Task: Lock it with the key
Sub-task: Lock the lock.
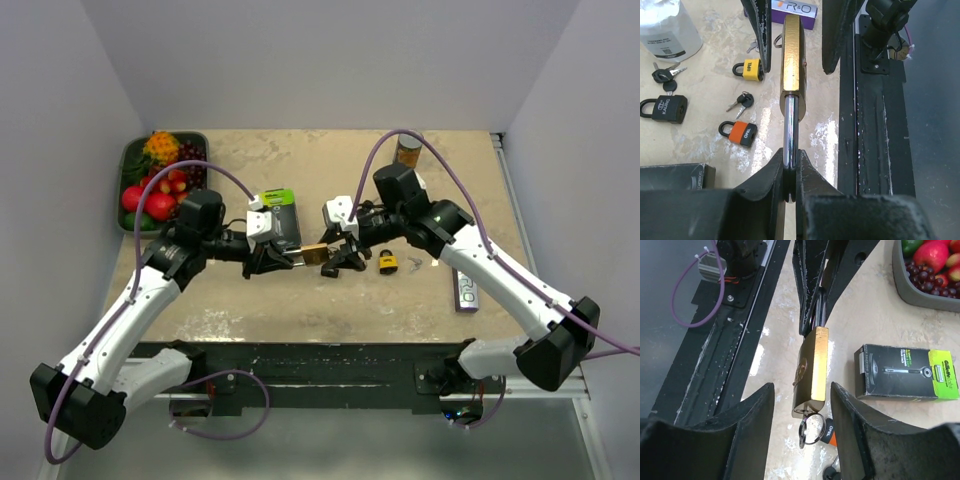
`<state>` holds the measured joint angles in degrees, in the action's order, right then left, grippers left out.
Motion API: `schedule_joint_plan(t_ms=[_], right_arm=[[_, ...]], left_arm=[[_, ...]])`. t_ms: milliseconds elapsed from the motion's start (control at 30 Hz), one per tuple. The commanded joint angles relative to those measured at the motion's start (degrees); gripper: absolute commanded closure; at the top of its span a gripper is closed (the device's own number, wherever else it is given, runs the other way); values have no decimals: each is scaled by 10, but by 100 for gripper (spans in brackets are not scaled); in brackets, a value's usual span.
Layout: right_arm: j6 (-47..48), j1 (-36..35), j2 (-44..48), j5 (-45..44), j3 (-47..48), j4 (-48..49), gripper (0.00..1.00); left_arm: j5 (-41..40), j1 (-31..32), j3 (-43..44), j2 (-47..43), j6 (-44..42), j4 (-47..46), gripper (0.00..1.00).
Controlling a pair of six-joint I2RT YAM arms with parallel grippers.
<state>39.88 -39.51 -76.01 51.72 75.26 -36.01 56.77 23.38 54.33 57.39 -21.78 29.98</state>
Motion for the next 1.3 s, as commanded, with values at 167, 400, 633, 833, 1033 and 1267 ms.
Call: schedule_joint_plan(t_ms=[167,400,633,833,1033,1267], right_arm=[[0,-21,-26,-28,5,-8,46],[11,-24,-33,-36,7,-16,55],[-5,-28,-30,-28,9,1,88],[-37,-27,-21,-8,11,16,100],[-105,-12,-4,16,-1,73,100],[-197,14,23,43,-32,144,100]], left_arm=[[26,14,47,0,-18,-44,100],[20,18,56,3,-24,-39,100],[15,24,60,12,-21,-40,100],[14,24,67,19,-20,-25,78],[2,13,60,8,-38,0,52],[36,-61,39,-31,-5,-19,38]])
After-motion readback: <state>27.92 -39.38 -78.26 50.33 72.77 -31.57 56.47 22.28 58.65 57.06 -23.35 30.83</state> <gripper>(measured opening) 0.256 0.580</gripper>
